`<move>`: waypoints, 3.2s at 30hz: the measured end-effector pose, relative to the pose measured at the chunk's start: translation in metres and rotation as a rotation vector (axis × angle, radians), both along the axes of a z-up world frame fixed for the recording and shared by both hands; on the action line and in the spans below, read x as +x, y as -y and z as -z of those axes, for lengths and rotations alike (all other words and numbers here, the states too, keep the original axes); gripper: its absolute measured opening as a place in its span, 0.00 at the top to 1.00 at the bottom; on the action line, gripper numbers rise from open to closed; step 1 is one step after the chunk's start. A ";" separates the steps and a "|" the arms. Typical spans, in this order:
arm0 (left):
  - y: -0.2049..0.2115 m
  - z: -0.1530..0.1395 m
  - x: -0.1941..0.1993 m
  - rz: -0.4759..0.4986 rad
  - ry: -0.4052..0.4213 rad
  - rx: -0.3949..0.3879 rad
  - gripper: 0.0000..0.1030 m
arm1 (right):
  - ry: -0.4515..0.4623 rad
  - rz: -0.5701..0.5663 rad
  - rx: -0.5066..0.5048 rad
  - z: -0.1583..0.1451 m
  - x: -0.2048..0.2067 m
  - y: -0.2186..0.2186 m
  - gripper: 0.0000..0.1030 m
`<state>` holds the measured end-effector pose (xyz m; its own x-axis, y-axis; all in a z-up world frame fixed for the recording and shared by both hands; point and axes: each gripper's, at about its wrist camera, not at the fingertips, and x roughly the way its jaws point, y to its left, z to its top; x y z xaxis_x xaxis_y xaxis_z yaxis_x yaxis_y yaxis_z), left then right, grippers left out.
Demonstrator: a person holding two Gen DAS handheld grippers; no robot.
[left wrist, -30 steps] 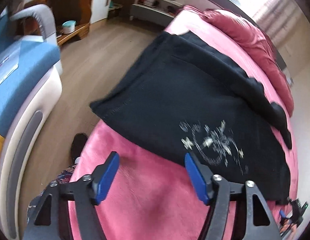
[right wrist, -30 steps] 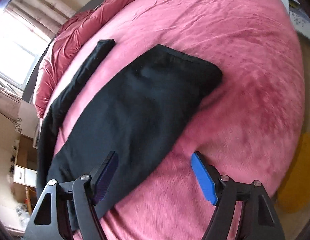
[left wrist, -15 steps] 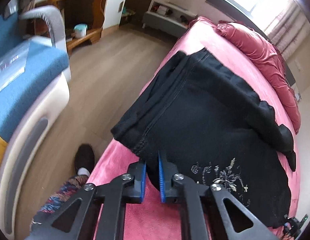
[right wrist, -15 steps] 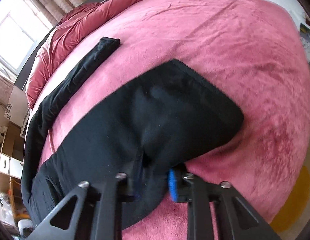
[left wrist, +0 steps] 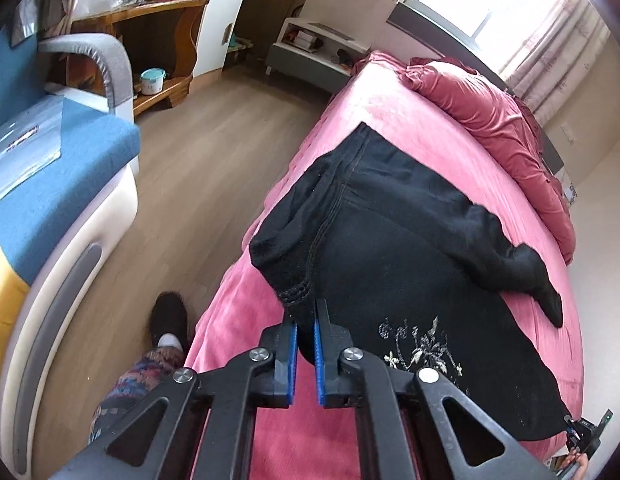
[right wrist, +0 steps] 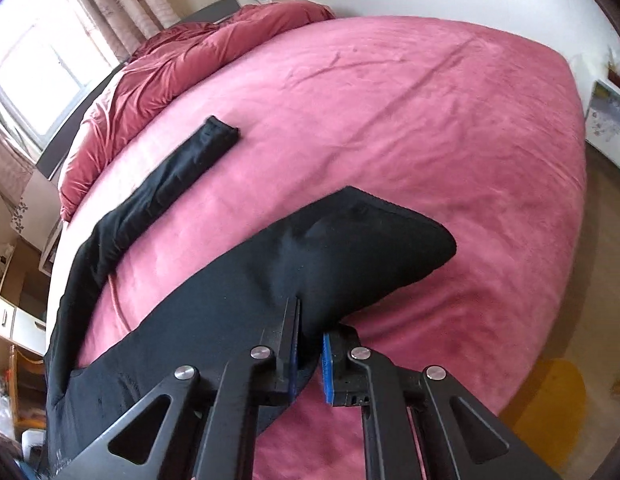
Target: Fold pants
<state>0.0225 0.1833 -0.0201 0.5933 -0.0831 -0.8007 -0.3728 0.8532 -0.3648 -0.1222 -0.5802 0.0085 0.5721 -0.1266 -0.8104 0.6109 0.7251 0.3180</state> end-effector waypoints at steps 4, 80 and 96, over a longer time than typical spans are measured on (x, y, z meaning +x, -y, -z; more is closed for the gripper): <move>0.004 0.010 -0.017 0.006 -0.036 -0.005 0.93 | -0.033 0.028 -0.002 0.012 -0.021 0.007 0.91; 0.031 -0.087 0.202 0.293 0.364 -0.145 0.91 | -0.089 -0.576 -0.027 0.050 0.136 -0.271 0.26; 0.052 -0.090 0.013 0.600 0.455 -0.299 0.95 | 0.079 -0.608 0.132 -0.024 0.227 -0.264 0.48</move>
<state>0.0356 0.1315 0.0698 0.6423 -0.6628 -0.3848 0.3571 0.7031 -0.6150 0.1049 -0.3166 0.0326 0.5693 0.3383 -0.7493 0.0725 0.8872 0.4556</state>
